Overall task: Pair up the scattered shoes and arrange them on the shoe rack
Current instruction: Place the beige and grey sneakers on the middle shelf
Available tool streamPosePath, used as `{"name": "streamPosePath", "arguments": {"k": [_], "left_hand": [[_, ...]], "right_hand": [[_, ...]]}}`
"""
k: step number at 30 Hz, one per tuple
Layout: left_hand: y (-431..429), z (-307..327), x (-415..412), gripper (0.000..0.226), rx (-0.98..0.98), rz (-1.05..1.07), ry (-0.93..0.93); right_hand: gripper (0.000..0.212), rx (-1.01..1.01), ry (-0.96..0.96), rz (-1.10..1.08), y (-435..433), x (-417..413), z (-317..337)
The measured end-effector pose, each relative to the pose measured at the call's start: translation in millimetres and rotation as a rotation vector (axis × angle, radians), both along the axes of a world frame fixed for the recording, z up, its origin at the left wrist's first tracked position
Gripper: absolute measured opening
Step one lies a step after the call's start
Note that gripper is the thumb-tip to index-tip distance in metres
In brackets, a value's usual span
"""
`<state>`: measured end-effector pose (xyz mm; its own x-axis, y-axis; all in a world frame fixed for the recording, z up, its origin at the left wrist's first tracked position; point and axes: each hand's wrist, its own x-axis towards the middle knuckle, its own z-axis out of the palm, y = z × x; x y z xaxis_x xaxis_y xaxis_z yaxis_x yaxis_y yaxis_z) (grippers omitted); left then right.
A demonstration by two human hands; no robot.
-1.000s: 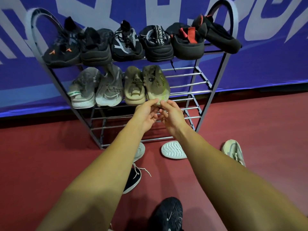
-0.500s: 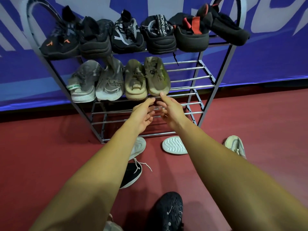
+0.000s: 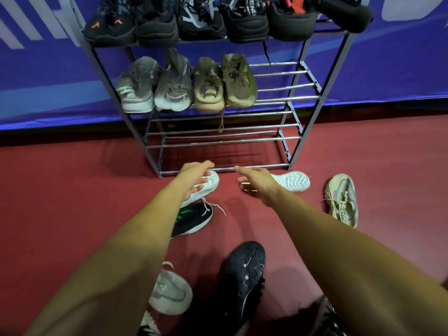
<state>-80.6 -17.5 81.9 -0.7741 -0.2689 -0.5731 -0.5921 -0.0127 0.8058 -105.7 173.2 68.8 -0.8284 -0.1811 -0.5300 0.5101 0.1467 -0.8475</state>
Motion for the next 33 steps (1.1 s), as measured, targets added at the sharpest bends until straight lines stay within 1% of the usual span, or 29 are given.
{"name": "streamPosePath", "arguments": {"k": [2,6,8,11,14,17,19,23,24,27,28,31,33], "left_hand": [[2.4,-6.0,11.0,0.019,-0.008,-0.008,-0.018],[9.2,-19.5,34.2,0.017,-0.077,-0.062,-0.025],[5.8,-29.5,50.4,0.016,-0.121,-0.094,-0.062],[-4.5,-45.8,75.1,0.015,-0.222,-0.112,-0.124],[-15.1,-64.7,97.5,0.014,-0.323,-0.175,-0.173],[-26.5,-82.1,118.2,0.013,-0.410,-0.227,-0.227],[-33.9,-91.4,130.1,0.013,-0.465,-0.251,-0.254],[-44.3,-103.2,146.5,0.034,-0.557,-0.346,-0.343],[-46.2,-105.2,149.2,0.034,-0.577,-0.374,-0.369],[-54.4,-114.1,156.2,0.018,-0.606,-0.418,-0.393],[-57.9,-118.4,158.2,0.017,-0.624,-0.435,-0.402],[-67.9,-130.9,166.3,0.023,-0.696,-0.505,-0.419],[-75.5,-139.4,171.4,0.027,-0.752,-0.592,-0.417]], "right_hand": [[0.048,0.060,-0.001,0.068,-5.1,12.8,-5.0],[0.029,0.147,-0.014,0.246,-12.0,38.9,-15.0],[0.024,0.181,-0.018,0.317,-14.9,51.5,-22.0],[0.024,0.246,-0.024,0.399,-20.5,66.7,-35.5],[0.029,0.296,-0.047,0.485,-34.2,82.0,-55.7],[0.023,0.303,-0.078,0.566,-54.2,100.6,-78.7],[0.026,0.307,-0.074,0.632,-69.3,112.0,-93.6],[0.022,0.342,-0.059,0.758,-97.7,134.1,-120.4],[0.023,0.361,-0.052,0.789,-102.9,139.3,-126.4],[0.034,0.416,-0.027,0.881,-114.7,152.2,-140.3],[0.034,0.423,-0.021,0.910,-118.2,155.6,-142.9],[0.028,0.407,-0.007,0.956,-128.0,164.4,-153.1],[0.028,0.421,-0.004,0.953,-131.4,168.6,-160.3]]}}
